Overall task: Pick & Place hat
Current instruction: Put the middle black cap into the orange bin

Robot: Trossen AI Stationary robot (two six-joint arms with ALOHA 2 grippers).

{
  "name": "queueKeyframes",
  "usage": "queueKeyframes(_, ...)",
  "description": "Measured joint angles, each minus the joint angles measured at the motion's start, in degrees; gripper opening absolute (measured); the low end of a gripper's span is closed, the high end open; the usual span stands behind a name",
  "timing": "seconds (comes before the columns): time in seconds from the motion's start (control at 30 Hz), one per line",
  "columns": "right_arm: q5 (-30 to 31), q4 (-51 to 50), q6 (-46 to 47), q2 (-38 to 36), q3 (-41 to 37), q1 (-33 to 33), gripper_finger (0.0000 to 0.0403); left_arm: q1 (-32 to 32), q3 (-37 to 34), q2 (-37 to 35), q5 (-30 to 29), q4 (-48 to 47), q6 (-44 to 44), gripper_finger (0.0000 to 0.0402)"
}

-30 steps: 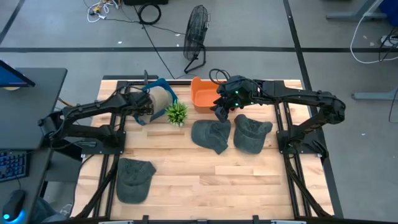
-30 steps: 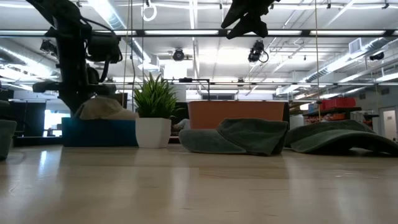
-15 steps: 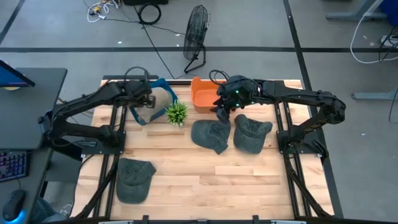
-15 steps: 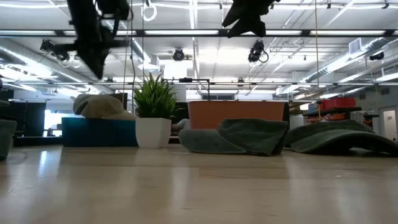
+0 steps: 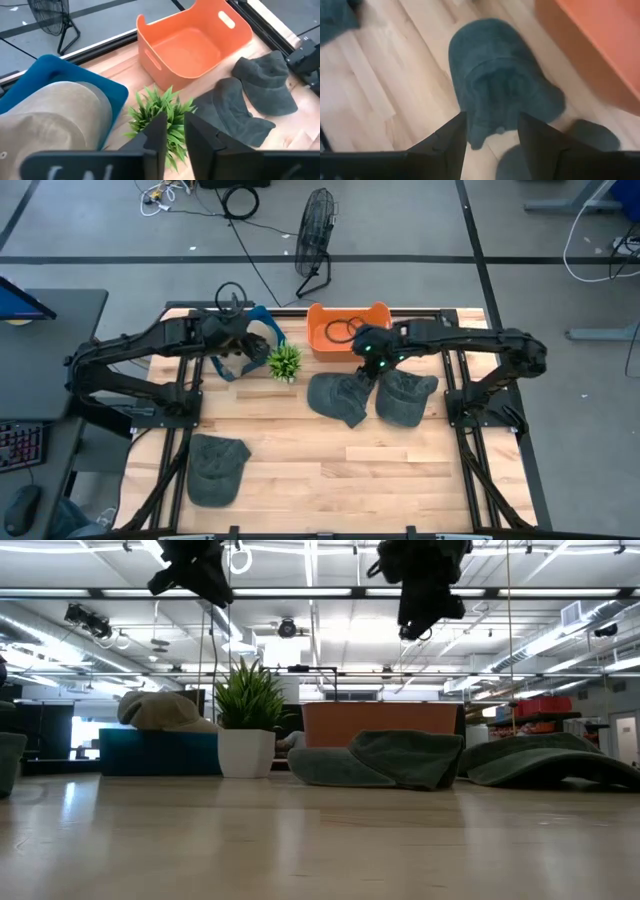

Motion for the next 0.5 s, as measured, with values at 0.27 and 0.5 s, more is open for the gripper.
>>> queueKeyframes(0.27, -0.1, 4.3, 0.8, 10.8, 0.0, 2.2, 0.0176, -0.7, 0.0, 0.1, -1.1, 1.3, 0.0, 0.0126)
queueKeyframes(0.5, -0.1, 4.7, 1.9, 19.0, 0.0, 2.2, 0.0176, -0.7, 0.0, 0.1, -1.1, 1.2, 0.0, 0.0132)
